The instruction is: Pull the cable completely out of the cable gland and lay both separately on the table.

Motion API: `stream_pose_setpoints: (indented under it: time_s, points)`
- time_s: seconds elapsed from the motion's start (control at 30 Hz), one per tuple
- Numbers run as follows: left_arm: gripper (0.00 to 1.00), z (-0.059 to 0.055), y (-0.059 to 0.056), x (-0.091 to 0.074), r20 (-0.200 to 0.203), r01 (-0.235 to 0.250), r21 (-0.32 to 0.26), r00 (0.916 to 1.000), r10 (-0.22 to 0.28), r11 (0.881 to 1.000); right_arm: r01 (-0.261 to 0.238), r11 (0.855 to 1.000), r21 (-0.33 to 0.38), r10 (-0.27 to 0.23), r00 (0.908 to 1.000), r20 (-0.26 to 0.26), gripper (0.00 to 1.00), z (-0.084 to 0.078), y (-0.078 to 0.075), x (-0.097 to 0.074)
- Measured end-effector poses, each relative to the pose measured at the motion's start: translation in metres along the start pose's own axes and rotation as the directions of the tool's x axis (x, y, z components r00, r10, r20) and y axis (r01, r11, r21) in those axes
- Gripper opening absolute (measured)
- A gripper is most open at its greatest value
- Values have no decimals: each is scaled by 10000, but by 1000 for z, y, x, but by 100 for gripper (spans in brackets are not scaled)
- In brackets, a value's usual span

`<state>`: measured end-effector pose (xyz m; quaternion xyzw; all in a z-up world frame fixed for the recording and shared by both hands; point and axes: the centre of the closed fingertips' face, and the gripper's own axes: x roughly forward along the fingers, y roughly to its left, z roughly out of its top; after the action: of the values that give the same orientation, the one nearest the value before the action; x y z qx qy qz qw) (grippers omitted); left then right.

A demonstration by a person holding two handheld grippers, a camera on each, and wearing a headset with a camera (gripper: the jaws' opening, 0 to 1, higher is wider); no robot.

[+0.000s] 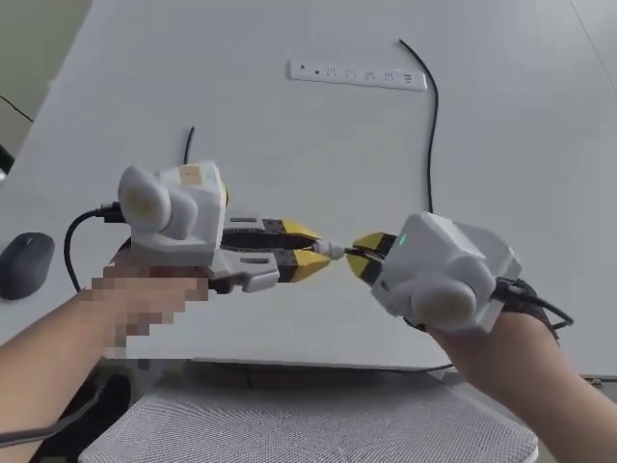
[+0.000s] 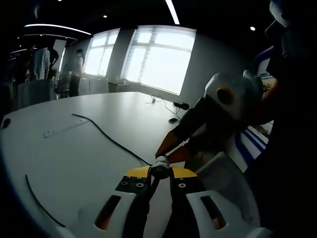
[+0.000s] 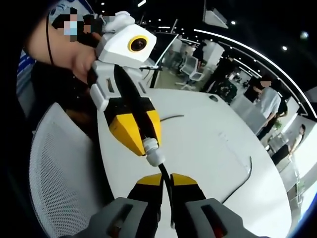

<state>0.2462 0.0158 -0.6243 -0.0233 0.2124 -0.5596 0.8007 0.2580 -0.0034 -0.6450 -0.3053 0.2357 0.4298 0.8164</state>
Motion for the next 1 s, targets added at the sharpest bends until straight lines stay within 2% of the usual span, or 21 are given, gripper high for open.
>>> stream_pose_setpoints:
  time_s: [0.1,0.2,0.3,0.37,0.5,0.53,0.63,0.67,0.73,0.77,0.8,0.83,0.93,1.0]
  points:
    - [15,0,2,-2,14,-84,12,10000,84,10000,98,9995,294,-94,9999,-144,0,-8,-4,1]
    - [15,1,3,-3,63,-119,-25,9999,119,9999,211,9889,1474,-186,9997,-186,0,-18,-11,1]
    - [15,1,2,-3,59,-131,-37,9999,131,9999,313,9856,1663,-252,9989,-388,0,-31,-17,2]
    - [15,1,1,-3,53,-123,-58,9999,123,9999,443,9723,2294,-302,9975,-643,0,-44,-20,3]
    - [15,0,-2,-3,33,-131,-17,9999,131,9999,715,9557,2856,-446,9940,-997,0,-67,-28,5]
    - [15,0,-3,-3,30,-122,-31,9999,122,9999,756,9475,3108,-442,9933,-1068,0,-72,-28,5]
    - [15,-1,-5,-2,22,-119,-57,9999,119,9999,641,9082,4136,-199,9937,-1104,0,-84,-25,7]
    - [15,-2,-6,-1,14,-113,-69,9999,113,9999,585,8872,4577,-73,9936,-1128,0,-89,-23,8]
    - [15,-3,-6,-1,-11,-108,-75,9999,108,9999,682,8585,5082,-45,9921,-1254,0,-97,-22,10]
    - [15,-3,-7,0,-12,-94,-98,10000,94,9999,661,8380,5417,47,9917,-1282,0,-99,-20,11]
    - [15,-3,-7,0,-18,-90,-99,10000,90,9999,724,8085,5840,117,9902,-1390,0,-104,-19,12]
    - [15,-3,-7,0,-18,-83,-101,10000,83,9999,830,7980,5969,105,9884,-1514,0,-108,-20,13]
    - [15,-2,-5,1,-17,-66,-115,10000,66,9999,940,7789,6201,163,9853,-1698,0,-115,-21,15]
    - [15,-2,-4,1,-15,-60,-111,10000,60,9999,995,7746,6246,200,9832,-1814,0,-116,-21,15]
